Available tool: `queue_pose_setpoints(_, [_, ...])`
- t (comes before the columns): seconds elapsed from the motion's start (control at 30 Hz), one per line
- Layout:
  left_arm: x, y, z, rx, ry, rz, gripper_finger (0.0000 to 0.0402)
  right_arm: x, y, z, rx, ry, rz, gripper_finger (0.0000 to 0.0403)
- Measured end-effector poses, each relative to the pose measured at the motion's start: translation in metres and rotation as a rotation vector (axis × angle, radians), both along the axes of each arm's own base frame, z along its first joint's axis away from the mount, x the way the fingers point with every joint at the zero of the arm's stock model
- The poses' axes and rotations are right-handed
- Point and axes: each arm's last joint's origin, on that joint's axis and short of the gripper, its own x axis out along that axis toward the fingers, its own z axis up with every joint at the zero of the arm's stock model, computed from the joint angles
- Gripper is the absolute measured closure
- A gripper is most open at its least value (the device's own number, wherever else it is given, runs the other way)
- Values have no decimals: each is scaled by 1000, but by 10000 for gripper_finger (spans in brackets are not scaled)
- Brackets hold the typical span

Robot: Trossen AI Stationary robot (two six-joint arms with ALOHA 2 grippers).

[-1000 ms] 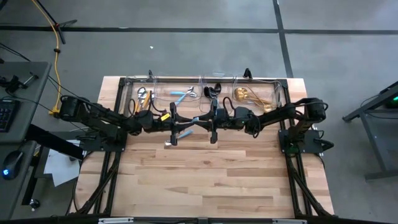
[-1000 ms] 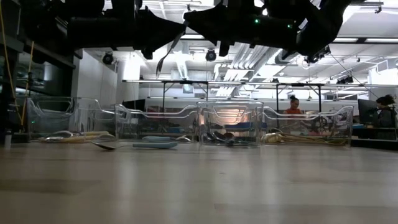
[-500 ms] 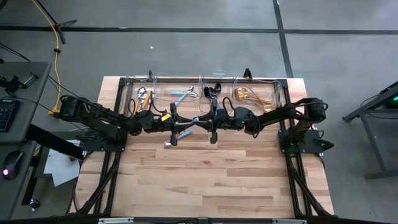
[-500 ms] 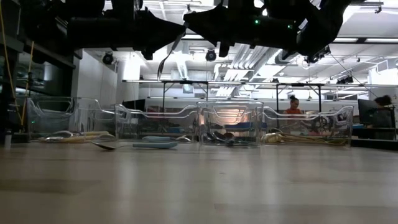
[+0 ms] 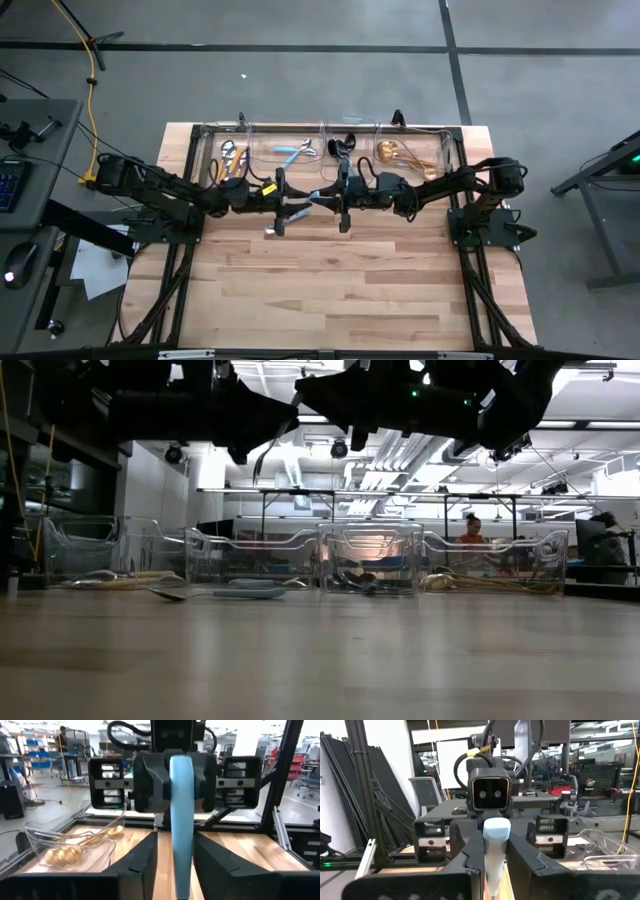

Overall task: Sort silverware by color (type)
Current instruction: Put the blue spoon into the left transparent bin

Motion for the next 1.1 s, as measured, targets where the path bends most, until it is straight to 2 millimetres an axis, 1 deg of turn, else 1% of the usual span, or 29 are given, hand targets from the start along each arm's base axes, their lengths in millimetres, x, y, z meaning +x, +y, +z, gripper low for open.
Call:
queue_pose_setpoints(0.2, [7,0,3,-9,54,-4,263,0,0,-1,0,14,4,363])
queue_pose_setpoints(0.33, [9,0,6,-2,42,-3,261,0,0,-3,1,30,4,363])
queue_pose_setpoints(0.4, [9,0,6,0,50,2,272,0,0,-3,1,30,4,363])
queue_pose_setpoints(0.47, [9,0,5,8,60,5,294,1,0,-3,1,33,3,363])
queue_pose_setpoints(0.63, [9,1,3,17,80,18,373,1,0,-4,2,45,-1,363])
queue_pose_setpoints(0.77, [9,1,2,17,86,21,375,1,0,-5,3,54,-1,363])
queue_pose_setpoints(0.83, [9,1,2,16,92,22,375,1,0,-6,9,62,0,349])
queue_pose_setpoints(1.0, [9,2,1,17,98,38,375,1,0,-7,14,70,4,283])
queue_pose_setpoints(1.1, [8,3,1,28,113,68,375,0,-1,-6,13,78,1,250])
